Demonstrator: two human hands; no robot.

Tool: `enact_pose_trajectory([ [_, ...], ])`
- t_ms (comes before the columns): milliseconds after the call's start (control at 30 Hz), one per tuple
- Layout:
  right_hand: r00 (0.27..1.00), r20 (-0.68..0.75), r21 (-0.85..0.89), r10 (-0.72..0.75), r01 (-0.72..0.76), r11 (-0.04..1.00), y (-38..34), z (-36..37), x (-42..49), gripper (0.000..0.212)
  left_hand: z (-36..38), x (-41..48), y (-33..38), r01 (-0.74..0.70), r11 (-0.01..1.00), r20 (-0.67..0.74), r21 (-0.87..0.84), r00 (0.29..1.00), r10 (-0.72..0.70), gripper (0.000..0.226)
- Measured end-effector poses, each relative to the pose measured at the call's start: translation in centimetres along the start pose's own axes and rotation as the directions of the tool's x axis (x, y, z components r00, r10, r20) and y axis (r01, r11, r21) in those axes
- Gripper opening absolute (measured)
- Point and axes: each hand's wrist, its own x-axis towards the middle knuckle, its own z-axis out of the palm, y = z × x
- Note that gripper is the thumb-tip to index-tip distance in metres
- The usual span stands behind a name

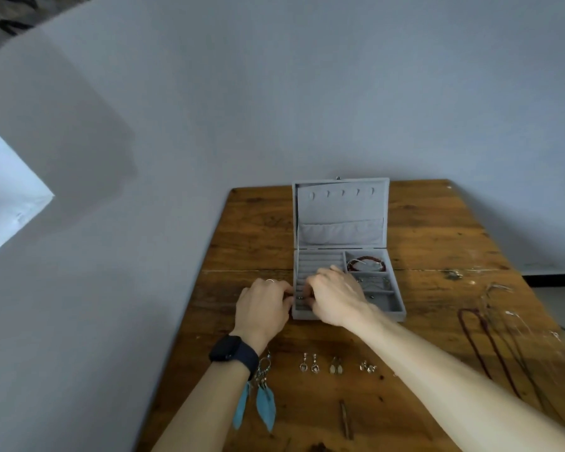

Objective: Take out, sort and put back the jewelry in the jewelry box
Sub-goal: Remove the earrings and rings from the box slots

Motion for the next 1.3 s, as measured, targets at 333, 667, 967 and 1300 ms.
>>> enact_pose_trajectory([
  [333, 0.959, -0.28, 0.213, 0.041, 0.021, 0.977, 2.3, 1.4, -4.3, 0.017, 0.2, -1.1, 1.9, -0.064, 0.977, -0.015, 0.205, 0.998, 0.069, 0.034],
  [667, 0.896, -0.359, 0.364, 0.262, -0.125, 0.923, 7.3, 2.2, -8.0, 0.006, -0.8, 0.2, 3.1, 0.036, 0.988, 0.045, 0.152, 0.998, -0.043, 0.018],
  [967, 0.93, -0.239, 0.548, 0.28, -0.109, 0.829, 9.0, 2.6, -8.2, 0.004, -1.0, 2.2, 3.7, 0.164, 0.985, 0.229, 0.048, 0.958, -0.171, 0.012],
  [1300, 0.9, -0.281, 0.634, 0.332, -0.085, 0.768, 7.6, -0.2, -11.1, 0.004, -0.8, 1.8, 3.6, 0.145, 0.989, 0.229, 0.016, 0.963, -0.145, 0.017],
])
